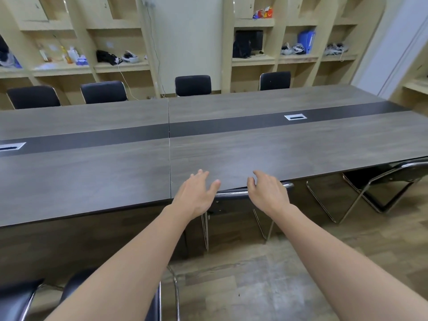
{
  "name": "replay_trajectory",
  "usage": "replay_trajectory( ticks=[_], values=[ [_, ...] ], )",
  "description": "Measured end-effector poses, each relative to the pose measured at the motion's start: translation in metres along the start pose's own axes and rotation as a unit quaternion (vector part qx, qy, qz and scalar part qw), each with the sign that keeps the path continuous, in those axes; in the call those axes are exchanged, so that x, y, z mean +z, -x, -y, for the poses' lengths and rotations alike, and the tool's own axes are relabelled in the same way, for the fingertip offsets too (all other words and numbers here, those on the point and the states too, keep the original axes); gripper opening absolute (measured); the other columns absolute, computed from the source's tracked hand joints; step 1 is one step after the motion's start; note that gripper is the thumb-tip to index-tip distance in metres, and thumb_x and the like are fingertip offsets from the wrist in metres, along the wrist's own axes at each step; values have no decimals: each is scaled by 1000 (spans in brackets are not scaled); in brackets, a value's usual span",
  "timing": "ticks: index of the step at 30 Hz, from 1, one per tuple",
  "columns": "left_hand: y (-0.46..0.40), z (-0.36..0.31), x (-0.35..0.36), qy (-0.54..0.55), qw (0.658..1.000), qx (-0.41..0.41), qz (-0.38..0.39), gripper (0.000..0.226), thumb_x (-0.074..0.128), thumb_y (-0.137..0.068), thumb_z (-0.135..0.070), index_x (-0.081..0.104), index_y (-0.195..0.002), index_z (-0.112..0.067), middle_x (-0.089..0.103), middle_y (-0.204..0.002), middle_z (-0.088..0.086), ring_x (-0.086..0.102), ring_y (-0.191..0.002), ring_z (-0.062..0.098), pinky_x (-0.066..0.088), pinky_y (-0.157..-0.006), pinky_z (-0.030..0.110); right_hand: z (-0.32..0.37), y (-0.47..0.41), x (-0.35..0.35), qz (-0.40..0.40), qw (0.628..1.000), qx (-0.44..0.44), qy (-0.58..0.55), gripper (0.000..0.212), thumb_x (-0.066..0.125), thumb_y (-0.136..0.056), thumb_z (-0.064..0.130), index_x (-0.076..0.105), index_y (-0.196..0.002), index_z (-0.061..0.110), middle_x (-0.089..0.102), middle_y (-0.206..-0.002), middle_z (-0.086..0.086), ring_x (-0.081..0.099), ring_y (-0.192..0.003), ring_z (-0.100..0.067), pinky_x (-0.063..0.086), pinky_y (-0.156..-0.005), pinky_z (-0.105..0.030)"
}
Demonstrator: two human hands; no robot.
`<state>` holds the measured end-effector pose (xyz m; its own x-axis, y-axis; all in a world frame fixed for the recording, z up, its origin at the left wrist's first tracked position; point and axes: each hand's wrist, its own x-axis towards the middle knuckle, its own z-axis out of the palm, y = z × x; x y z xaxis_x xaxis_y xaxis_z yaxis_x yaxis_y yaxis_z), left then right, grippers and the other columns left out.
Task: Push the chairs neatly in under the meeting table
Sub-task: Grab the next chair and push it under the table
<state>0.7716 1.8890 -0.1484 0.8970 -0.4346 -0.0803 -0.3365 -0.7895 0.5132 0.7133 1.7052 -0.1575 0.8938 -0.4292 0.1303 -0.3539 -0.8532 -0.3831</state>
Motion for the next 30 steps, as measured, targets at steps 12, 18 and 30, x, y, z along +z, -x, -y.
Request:
replay_trajectory(
  ticks=[12, 18, 30],
  values=[
    [87, 8, -24, -15, 1000, 9, -14, 62, 31, -104, -52, 26, -156, -19, 19, -164, 2, 15, -151, 25, 18, -121, 42, 7, 90, 4, -20, 999, -32, 14, 34, 31, -100, 32, 53, -84, 13, 64, -93, -7, 57, -90, -29, 39, -68, -35],
    [145, 24, -24, -19, 1000, 6, -8, 63, 31, -103, -53, 29, -155, -17, 21, -164, 4, 16, -151, 25, 18, -120, 39, 30, 143, 10, -7, 998, -55, 38, 34, 29, -101, 31, 53, -86, 13, 63, -97, -5, 54, -99, -29, 40, -74, -39],
    [221, 108, -62, 5, 999, -37, -27, 62, 31, -103, -52, 29, -155, -18, 19, -164, 2, 13, -152, 23, 18, -120, 39, 113, 199, 32, 1, 997, -74, 25, 33, 28, -101, 31, 46, -78, 14, 56, -86, -2, 52, -92, -28, 41, -75, -39]
  ],
)
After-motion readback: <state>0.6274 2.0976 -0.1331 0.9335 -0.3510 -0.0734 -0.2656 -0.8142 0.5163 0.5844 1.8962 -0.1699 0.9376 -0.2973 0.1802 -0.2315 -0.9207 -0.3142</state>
